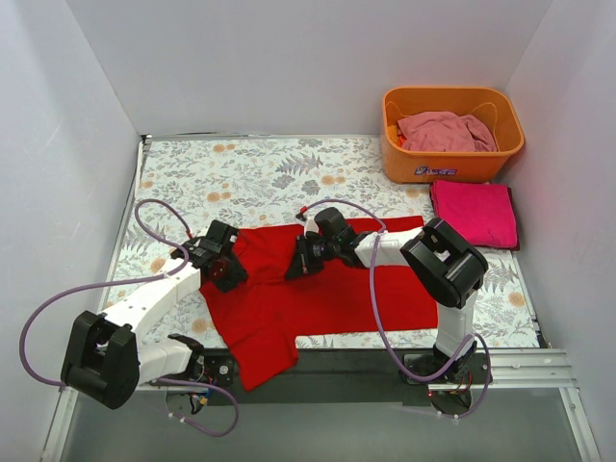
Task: Fold and stack the t-shirts
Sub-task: Fold the tshirt
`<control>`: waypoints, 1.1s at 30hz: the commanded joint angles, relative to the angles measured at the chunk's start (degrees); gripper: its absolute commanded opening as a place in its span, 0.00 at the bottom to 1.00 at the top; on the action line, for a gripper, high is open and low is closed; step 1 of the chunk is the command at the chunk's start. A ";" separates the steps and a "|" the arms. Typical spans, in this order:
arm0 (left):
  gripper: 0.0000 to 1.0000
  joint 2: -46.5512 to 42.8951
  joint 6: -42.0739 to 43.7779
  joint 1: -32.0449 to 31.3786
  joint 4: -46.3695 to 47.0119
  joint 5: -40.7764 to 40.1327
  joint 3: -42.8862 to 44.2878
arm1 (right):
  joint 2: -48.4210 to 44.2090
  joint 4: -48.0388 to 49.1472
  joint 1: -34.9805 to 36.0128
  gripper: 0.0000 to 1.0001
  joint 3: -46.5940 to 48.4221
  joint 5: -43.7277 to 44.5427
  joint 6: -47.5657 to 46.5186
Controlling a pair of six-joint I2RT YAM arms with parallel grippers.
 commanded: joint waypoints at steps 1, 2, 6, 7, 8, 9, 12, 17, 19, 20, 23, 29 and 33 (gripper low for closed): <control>0.29 -2.07 -1.42 0.21 -3.39 1.88 2.00 | -1.87 0.14 -0.56 0.01 1.01 -1.58 -1.17; 0.28 -2.16 -1.59 0.21 -3.56 2.58 1.82 | -1.96 0.14 -0.65 0.01 1.01 -1.75 -1.08; 0.24 -1.90 -2.39 0.13 -3.57 4.25 0.68 | -1.78 -0.21 -1.09 0.01 0.84 -2.46 -1.34; 0.22 -1.72 -2.47 0.21 -3.57 4.43 0.50 | -1.87 -0.30 -1.26 0.01 0.84 -2.55 -1.43; 0.22 -1.72 -2.65 0.21 -3.65 4.69 0.24 | -1.87 -0.38 -1.35 0.01 0.84 -2.72 -1.61; 0.22 -1.89 -2.82 0.21 -3.57 4.96 -0.20 | -1.96 -0.47 -1.52 0.01 0.84 -2.64 -1.52; 0.22 -2.25 -3.18 0.13 -3.22 4.79 -1.08 | -2.13 -1.17 -1.70 0.01 1.18 -2.72 -2.22; 0.23 -1.81 -3.09 0.13 -3.13 4.26 -1.61 | -1.61 -4.60 -2.23 0.01 2.68 -3.07 -4.50; 0.24 -1.90 -3.88 0.13 -3.30 3.99 -1.52 | -1.34 -6.97 -2.40 0.01 3.82 -3.34 -5.38; 0.25 -1.98 -4.05 0.21 -3.04 3.99 -1.61 | -1.08 -7.76 -2.32 0.01 4.26 -3.51 -6.17; 0.30 -2.42 -4.67 0.21 -2.08 4.69 -1.78 | -0.64 -10.14 -2.41 0.01 5.40 -3.78 -7.23; 0.45 -2.16 -3.01 0.13 0.56 6.01 -3.71 | 0.32 -10.40 -2.49 0.01 6.46 -5.01 -7.67; 0.53 -3.74 -1.78 0.13 4.16 5.05 -6.52 | 0.77 -10.32 -2.49 0.01 6.81 -5.18 -7.76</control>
